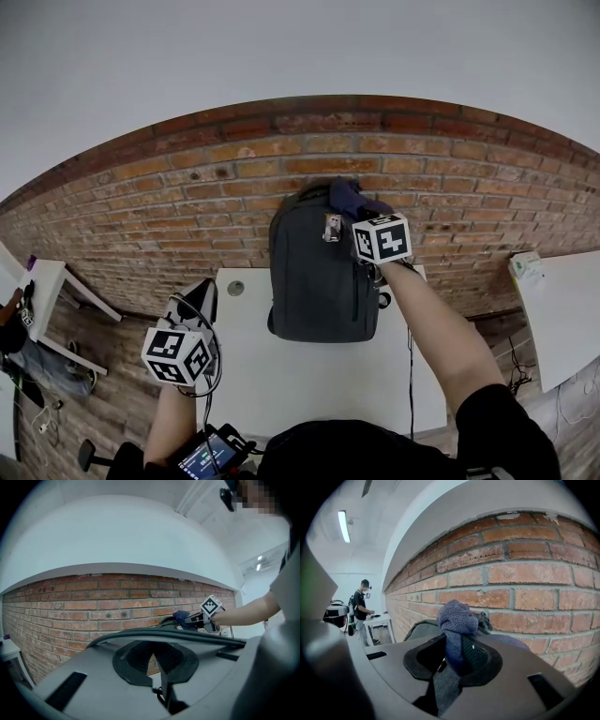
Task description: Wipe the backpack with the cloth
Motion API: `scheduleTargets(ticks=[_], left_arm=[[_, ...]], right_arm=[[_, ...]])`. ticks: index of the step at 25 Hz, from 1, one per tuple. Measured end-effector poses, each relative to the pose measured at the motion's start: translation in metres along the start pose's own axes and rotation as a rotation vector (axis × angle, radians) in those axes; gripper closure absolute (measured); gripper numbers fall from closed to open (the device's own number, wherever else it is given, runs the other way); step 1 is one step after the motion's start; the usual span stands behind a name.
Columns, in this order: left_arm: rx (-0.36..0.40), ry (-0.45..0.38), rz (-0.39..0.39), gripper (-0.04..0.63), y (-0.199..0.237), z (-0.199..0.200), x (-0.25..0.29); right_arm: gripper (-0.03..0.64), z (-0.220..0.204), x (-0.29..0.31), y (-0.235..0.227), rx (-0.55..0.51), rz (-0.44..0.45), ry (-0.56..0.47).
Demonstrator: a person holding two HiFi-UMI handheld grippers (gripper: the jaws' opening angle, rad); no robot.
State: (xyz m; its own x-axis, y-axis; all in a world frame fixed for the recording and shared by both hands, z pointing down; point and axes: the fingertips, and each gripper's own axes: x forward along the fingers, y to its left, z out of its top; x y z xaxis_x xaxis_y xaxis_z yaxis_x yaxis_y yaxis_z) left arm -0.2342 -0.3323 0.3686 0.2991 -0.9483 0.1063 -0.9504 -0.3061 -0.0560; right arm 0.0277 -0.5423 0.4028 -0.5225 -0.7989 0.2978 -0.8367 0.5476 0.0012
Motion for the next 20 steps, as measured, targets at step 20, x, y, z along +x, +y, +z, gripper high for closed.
scheduleTargets(ticks=[20], left_arm=[[-0.016,0.013,-0.012,0.598,-0.004,-0.008,0.017]], right_arm=[[0.531,-0.131,-0.053,0.077,0.064,0.175,0.022]])
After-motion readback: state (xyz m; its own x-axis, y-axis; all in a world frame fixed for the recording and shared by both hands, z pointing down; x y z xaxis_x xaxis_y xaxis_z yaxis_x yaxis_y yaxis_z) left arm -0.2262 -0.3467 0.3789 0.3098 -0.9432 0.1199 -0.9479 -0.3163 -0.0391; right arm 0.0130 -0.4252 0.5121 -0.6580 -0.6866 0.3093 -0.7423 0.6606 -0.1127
